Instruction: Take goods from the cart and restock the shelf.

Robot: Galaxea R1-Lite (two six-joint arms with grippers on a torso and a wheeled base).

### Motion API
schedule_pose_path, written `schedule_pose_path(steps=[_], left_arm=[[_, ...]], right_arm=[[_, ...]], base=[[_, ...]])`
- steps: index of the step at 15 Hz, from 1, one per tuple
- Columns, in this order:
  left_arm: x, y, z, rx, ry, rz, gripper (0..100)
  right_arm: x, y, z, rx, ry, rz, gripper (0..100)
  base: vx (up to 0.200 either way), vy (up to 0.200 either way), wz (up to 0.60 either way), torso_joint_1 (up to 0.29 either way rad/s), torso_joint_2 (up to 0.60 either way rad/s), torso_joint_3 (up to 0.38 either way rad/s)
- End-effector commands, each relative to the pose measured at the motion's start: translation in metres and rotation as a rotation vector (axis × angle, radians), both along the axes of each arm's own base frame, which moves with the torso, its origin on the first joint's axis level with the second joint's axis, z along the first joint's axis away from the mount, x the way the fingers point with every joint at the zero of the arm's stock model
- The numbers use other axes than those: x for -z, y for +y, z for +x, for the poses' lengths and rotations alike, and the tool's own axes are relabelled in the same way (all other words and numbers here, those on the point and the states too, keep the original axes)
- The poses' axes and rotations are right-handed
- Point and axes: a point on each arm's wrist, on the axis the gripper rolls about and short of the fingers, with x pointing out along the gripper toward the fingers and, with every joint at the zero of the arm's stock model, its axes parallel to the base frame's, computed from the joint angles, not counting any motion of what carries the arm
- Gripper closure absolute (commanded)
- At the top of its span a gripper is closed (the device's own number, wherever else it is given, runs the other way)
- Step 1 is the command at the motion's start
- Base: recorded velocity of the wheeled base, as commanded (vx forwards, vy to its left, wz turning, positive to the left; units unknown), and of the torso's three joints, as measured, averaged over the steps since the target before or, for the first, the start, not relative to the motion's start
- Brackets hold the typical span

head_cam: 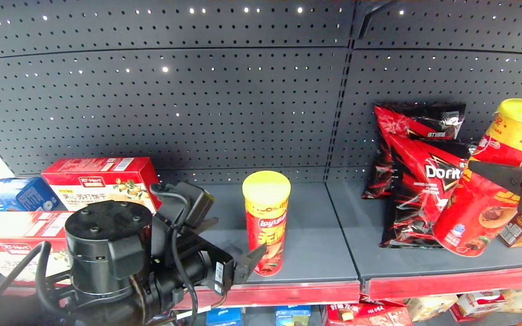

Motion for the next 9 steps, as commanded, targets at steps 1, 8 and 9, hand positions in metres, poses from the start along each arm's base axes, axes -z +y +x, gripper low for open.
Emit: schedule_pose_path(steps=[1, 8, 9], left_arm=[[-0.010, 0.006, -0.006, -0.002, -0.030, -0.027, 0], [-0.017, 0.011, -0.001, -0.026, -0.057, -0.047, 0], [-0.018, 0.012, 0.000, -0.032, -0.058, -0.047, 0]], right_arm=[[0.007, 0.018, 0.014, -0.050, 0.018, 0.003, 100], [0.036, 0.060, 0.074, -0.178, 0.041, 0.009, 100], [0.036, 0.064, 0.079, -0.193, 0.035, 0.013, 100]], base=[[0.000, 0.000, 0.00, 0.000, 0.00, 0.000], [0.000, 0.000, 0.00, 0.000, 0.00, 0.000], [0.000, 0.000, 0.00, 0.000, 0.00, 0.000]])
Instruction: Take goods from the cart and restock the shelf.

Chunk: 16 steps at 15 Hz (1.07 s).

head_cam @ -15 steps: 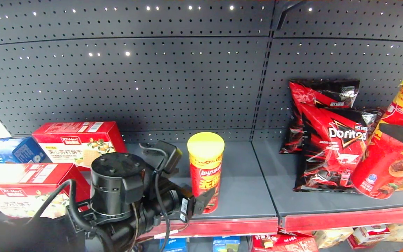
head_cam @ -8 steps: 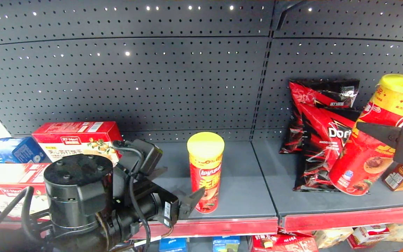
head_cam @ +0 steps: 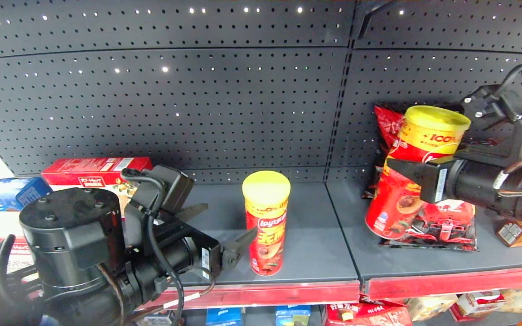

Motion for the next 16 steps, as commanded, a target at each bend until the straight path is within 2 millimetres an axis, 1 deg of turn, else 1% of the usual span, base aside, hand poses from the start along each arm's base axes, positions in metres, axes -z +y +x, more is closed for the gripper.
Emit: schedule_pose_path(steps=[1, 5, 6, 9, 12, 14, 16], left_arm=[[-0.002, 0.004, 0.004, -0.019, -0.007, -0.005, 0], [-0.009, 0.010, 0.011, -0.058, -0.029, -0.020, 0], [-0.009, 0.010, 0.011, -0.058, -0.030, -0.021, 0], [-0.010, 0.010, 0.012, -0.059, -0.040, -0.016, 0], [-0.014, 0.012, 0.015, -0.069, -0.051, -0.021, 0], [-0.014, 0.012, 0.015, -0.071, -0.052, -0.022, 0], [-0.014, 0.011, 0.016, -0.068, -0.061, -0.008, 0]], right_arm=[[0.017, 0.020, 0.030, -0.043, 0.038, -0.020, 100], [0.022, 0.045, 0.067, -0.120, 0.043, -0.008, 100], [0.022, 0.047, 0.070, -0.123, 0.044, -0.009, 100], [0.034, 0.065, 0.105, -0.172, 0.024, 0.011, 100], [0.045, 0.067, 0.134, -0.181, -0.019, 0.008, 100], [0.056, 0.065, 0.147, -0.238, -0.034, -0.058, 100], [0.063, 0.070, 0.157, -0.289, -0.046, -0.078, 100]], base=[[0.000, 0.000, 0.00, 0.000, 0.00, 0.000], [0.000, 0.000, 0.00, 0.000, 0.00, 0.000], [0.000, 0.000, 0.00, 0.000, 0.00, 0.000], [0.000, 0.000, 0.00, 0.000, 0.00, 0.000], [0.000, 0.000, 0.00, 0.000, 0.00, 0.000], [0.000, 0.000, 0.00, 0.000, 0.00, 0.000], [0.000, 0.000, 0.00, 0.000, 0.00, 0.000]])
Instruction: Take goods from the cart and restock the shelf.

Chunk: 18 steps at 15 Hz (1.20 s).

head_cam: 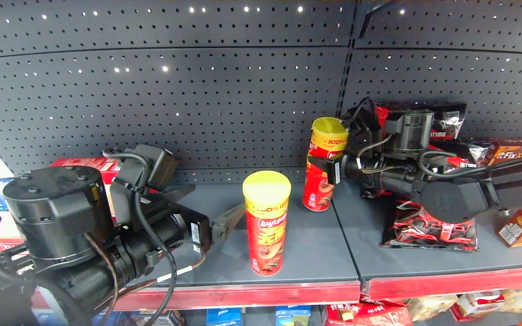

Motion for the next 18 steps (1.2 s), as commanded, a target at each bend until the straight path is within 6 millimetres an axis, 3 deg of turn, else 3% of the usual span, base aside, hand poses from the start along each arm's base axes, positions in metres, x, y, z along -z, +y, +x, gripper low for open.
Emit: schedule_pose_path(steps=[1, 5, 9, 18], left_arm=[[0.000, 0.000, 0.001, 0.000, -0.001, 0.001, 0], [-0.001, 0.000, 0.002, -0.007, -0.002, 0.000, 0], [-0.003, 0.000, 0.004, -0.007, -0.009, -0.006, 0], [-0.004, 0.001, 0.004, -0.013, -0.022, -0.014, 0]], right_arm=[[0.018, 0.009, 0.017, -0.023, 0.019, -0.012, 100], [0.021, 0.029, 0.031, -0.052, -0.005, 0.004, 100], [0.025, 0.059, 0.020, -0.113, 0.000, 0.005, 100], [0.021, 0.086, 0.020, -0.099, 0.005, 0.023, 100]], base=[[0.000, 0.000, 0.00, 0.000, 0.00, 0.000], [0.000, 0.000, 0.00, 0.000, 0.00, 0.000], [0.000, 0.000, 0.00, 0.000, 0.00, 0.000], [0.000, 0.000, 0.00, 0.000, 0.00, 0.000]])
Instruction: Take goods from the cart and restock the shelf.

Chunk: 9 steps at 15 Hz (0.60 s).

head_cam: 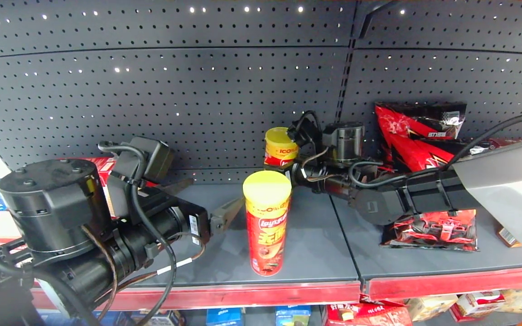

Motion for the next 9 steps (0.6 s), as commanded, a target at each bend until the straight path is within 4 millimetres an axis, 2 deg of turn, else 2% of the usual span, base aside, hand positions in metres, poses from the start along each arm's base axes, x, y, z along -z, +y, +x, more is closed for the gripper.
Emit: schedule_pose_path(steps=[1, 3, 9], left_arm=[[0.0007, 0.0000, 0.0000, 0.000, 0.002, 0.001, 0], [0.0011, 0.0001, -0.0001, 0.000, 0.004, 0.002, 0], [0.0011, 0.0001, -0.0001, 0.000, 0.004, 0.002, 0]], right_arm=[[-0.0005, 0.0045, -0.0010, -0.008, 0.002, 0.002, 100], [0.0064, 0.0075, 0.0014, 0.004, 0.010, -0.005, 100], [0.0075, 0.0093, 0.0051, 0.009, 0.006, -0.003, 100]], base=[[0.000, 0.000, 0.00, 0.000, 0.00, 0.000], [0.000, 0.000, 0.00, 0.000, 0.00, 0.000], [0.000, 0.000, 0.00, 0.000, 0.00, 0.000]])
